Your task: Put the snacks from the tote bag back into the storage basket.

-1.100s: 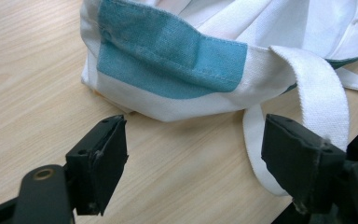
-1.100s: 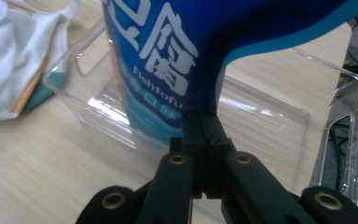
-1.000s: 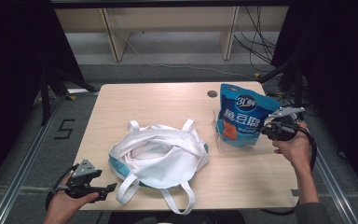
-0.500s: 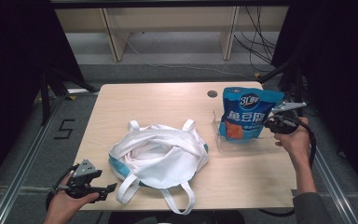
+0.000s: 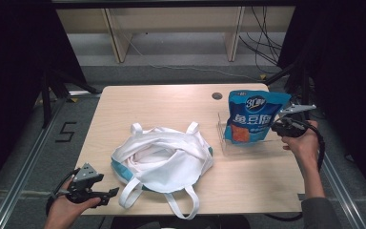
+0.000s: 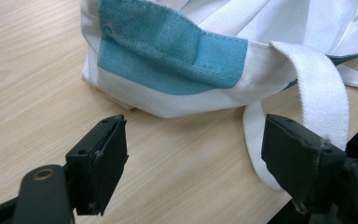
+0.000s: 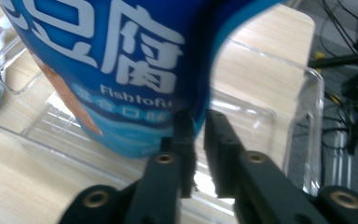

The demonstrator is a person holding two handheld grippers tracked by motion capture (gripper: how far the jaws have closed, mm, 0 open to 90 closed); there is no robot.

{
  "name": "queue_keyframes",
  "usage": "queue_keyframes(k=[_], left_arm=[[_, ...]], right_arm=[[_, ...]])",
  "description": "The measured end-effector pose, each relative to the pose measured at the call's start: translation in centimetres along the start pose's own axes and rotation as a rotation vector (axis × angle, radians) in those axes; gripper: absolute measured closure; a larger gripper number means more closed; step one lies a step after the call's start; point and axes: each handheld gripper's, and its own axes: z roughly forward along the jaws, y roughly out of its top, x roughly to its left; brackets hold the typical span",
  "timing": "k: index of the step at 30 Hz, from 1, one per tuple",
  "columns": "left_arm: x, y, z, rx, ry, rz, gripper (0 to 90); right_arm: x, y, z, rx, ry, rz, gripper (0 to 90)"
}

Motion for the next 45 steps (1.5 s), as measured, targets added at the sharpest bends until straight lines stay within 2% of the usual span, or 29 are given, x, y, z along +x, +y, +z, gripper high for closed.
queue_keyframes(k=[1, 3, 4, 5, 6, 9, 10, 11, 12, 13, 14, 16, 18, 21, 22, 23, 24, 27, 28, 29, 30, 31, 32, 34, 36, 37, 38, 40, 45], left_arm=[[-0.1, 0.0, 0.0, -0.008, 0.0, -0.015, 22.0], [-0.1, 0.0, 0.1, -0.007, 0.0, -0.005, 22.1], [0.0, 0.0, 0.1, -0.002, -0.001, 0.002, 22.0], [-0.2, 0.0, 0.1, 0.005, -0.005, -0.017, 22.0], [-0.2, 0.0, 0.0, 0.004, -0.004, -0.017, 22.1], [-0.2, 0.0, -0.1, -0.007, -0.001, -0.007, 22.1], [-0.2, 0.0, 0.0, -0.002, -0.007, -0.025, 22.1], [-0.2, 0.0, 0.0, -0.003, -0.005, -0.023, 22.0], [-0.2, 0.0, 0.0, -0.002, -0.006, -0.023, 22.0], [-0.2, 0.0, 0.0, -0.005, -0.007, -0.014, 22.0], [-0.2, 0.0, 0.0, -0.005, -0.007, -0.016, 22.1], [-0.2, 0.0, 0.0, -0.004, -0.006, -0.016, 22.1], [-0.2, 0.0, -0.1, -0.004, -0.002, -0.017, 22.1], [-0.2, 0.0, -0.1, 0.002, -0.003, -0.018, 22.0], [-0.2, 0.0, -0.1, 0.002, 0.0, -0.01, 22.1], [-0.2, 0.0, -0.1, 0.001, 0.0, -0.011, 22.0], [-0.2, 0.0, -0.1, 0.0, -0.005, -0.017, 22.1], [-0.2, 0.0, 0.0, -0.003, -0.006, -0.019, 22.1], [-0.2, 0.0, 0.0, -0.002, -0.006, -0.025, 22.1], [-0.2, 0.0, -0.1, -0.004, -0.004, -0.025, 22.0], [-0.2, 0.0, 0.0, -0.005, -0.004, -0.025, 22.1], [-0.2, 0.0, 0.0, -0.002, -0.005, -0.023, 22.0], [-0.2, 0.0, 0.0, -0.005, -0.006, -0.016, 22.1], [-0.3, 0.0, 0.0, -0.004, -0.005, -0.026, 22.1], [-0.3, 0.0, 0.0, -0.006, -0.005, -0.026, 22.0], [-0.2, 0.0, 0.0, -0.004, -0.006, -0.018, 22.0], [-0.2, 0.0, 0.0, -0.005, -0.006, -0.017, 22.1], [-0.2, 0.0, -0.1, 0.002, -0.003, -0.019, 22.1], [-0.2, 0.0, 0.0, -0.003, -0.005, -0.025, 22.1]], right_arm=[[0.2, -0.1, -0.3, 0.001, 0.002, 0.023, 76.4], [0.4, -0.4, -1.1, -0.014, -0.001, 0.007, 71.7], [0.5, -0.6, -1.3, -0.021, -0.008, -0.017, 69.0], [0.7, -0.7, -1.5, -0.015, -0.006, -0.009, 65.8], [1.0, -0.8, -1.8, -0.023, -0.004, -0.011, 61.9], [2.0, -0.8, -2.6, -0.029, 0.022, 0.022, 55.7], [2.1, -0.9, -2.8, -0.039, 0.033, -0.008, 53.4], [2.6, -1.0, -2.9, -0.055, 0.048, 0.008, 51.7], [3.0, -0.8, -3.3, -0.04, 0.061, 0.028, 50.4], [3.0, -0.8, -3.2, -0.068, 0.056, -0.013, 49.4], [3.6, -0.7, -3.5, -0.044, 0.075, 0.036, 48.8], [4.4, -0.7, -3.4, -0.072, 0.087, 0.045, 47.1], [5.0, -0.6, -3.6, -0.056, 0.098, 0.035, 45.2], [5.7, -0.4, -3.4, -0.09, 0.115, -0.022, 43.7], [6.1, -0.4, -3.6, -0.071, 0.121, 0.003, 43.4], [6.4, -0.4, -3.6, -0.078, 0.13, -0.008, 43.2], [6.9, -0.3, -3.7, -0.079, 0.144, 0.013, 43.0], [7.8, -0.2, -3.7, -0.09, 0.16, -0.008, 42.0], [8.0, -0.2, -3.7, -0.102, 0.16, -0.036, 41.6], [8.4, -0.2, -3.7, -0.094, 0.168, -0.028, 41.4], [8.6, -0.1, -3.5, -0.111, 0.181, -0.052, 41.0], [9.0, -0.2, -3.6, -0.097, 0.19, -0.032, 40.7], [9.2, -0.1, -3.4, -0.104, 0.196, -0.056, 40.2], [9.8, -0.1, -3.5, -0.092, 0.21, -0.038, 39.8], [10.1, -0.2, -3.4, -0.087, 0.214, -0.064, 39.7], [10.3, -0.2, -3.3, -0.096, 0.214, -0.059, 39.5], [10.8, -0.3, -3.5, -0.061, 0.226, -0.014, 39.3], [11.0, -0.5, -3.3, -0.072, 0.221, -0.044, 38.9], [11.6, -0.8, -3.0, -0.056, 0.238, -0.046, 38.4]])
